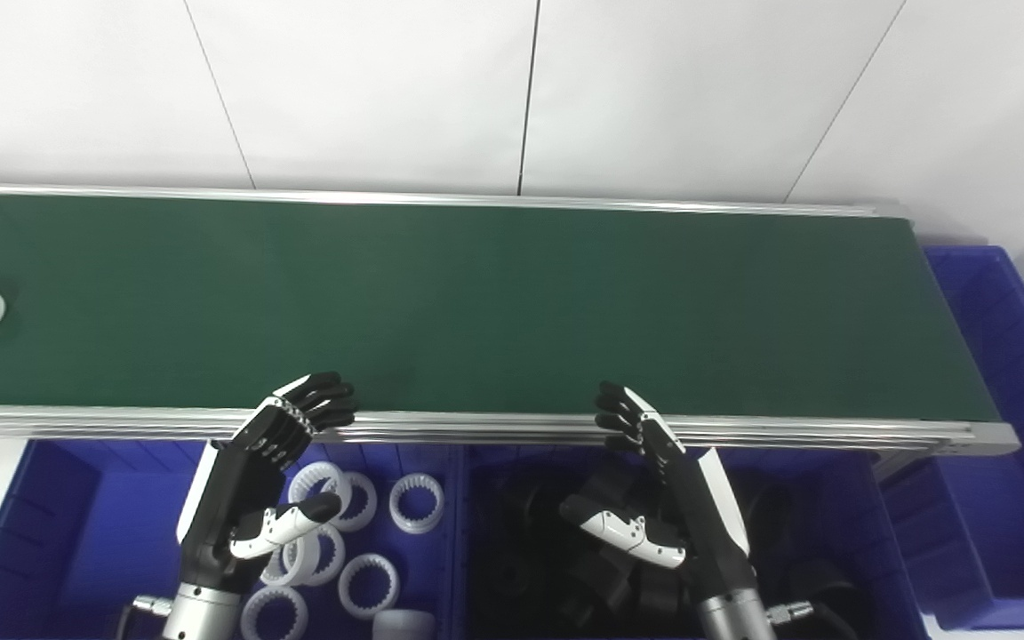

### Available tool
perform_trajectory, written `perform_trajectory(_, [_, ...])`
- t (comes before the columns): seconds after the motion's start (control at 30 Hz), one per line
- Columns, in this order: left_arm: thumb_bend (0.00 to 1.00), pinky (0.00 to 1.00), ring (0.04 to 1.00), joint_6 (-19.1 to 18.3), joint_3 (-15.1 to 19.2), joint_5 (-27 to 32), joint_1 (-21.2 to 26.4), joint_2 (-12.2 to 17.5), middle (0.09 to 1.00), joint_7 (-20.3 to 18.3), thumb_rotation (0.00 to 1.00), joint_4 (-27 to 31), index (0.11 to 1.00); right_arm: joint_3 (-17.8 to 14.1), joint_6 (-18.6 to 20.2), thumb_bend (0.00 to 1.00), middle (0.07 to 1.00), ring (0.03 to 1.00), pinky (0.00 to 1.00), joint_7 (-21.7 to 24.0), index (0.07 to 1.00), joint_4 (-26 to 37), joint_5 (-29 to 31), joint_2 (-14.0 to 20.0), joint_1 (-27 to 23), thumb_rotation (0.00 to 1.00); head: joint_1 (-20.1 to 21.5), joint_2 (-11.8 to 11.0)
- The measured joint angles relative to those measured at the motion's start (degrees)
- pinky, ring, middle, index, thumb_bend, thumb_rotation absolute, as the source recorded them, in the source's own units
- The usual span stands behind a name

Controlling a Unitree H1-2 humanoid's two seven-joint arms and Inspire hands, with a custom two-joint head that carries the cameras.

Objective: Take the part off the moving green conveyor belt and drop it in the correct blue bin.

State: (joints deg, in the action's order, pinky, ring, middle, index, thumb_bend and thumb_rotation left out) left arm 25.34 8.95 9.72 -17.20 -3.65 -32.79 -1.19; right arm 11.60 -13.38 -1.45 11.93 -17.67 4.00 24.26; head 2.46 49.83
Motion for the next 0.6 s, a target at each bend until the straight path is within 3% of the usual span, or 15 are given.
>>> perform_trajectory(0.47, [0.88, 0.72, 0.732, 0.0, -0.6, 0.0, 0.0, 0.6, 0.771, 0.7, 0.46, 0.0, 0.786, 0.0, 0.2, 0.74, 0.845, 0.807, 0.73, 0.0, 0.88, 0.0, -0.1, -0.2, 0.0, 0.49, 0.3, -0.8])
perform_trajectory(0.53, [0.88, 0.72, 0.729, 0.0, -0.6, 0.0, 0.0, 0.6, 0.77, 0.7, 0.45, 0.0, 0.783, 0.0, 0.2, 0.74, 0.847, 0.808, 0.74, 0.0, 0.88, -0.2, -0.1, -0.3, 0.0, 0.49, -0.3, -1.5])
perform_trajectory(0.6, [0.91, 0.71, 0.724, 0.0, -0.6, 0.0, 0.0, 0.6, 0.764, 0.7, 0.45, 0.0, 0.776, 0.1, 0.2, 0.73, 0.854, 0.812, 0.74, 0.0, 0.885, -0.5, -0.2, -0.3, 0.0, 0.47, -6.1, -4.9])
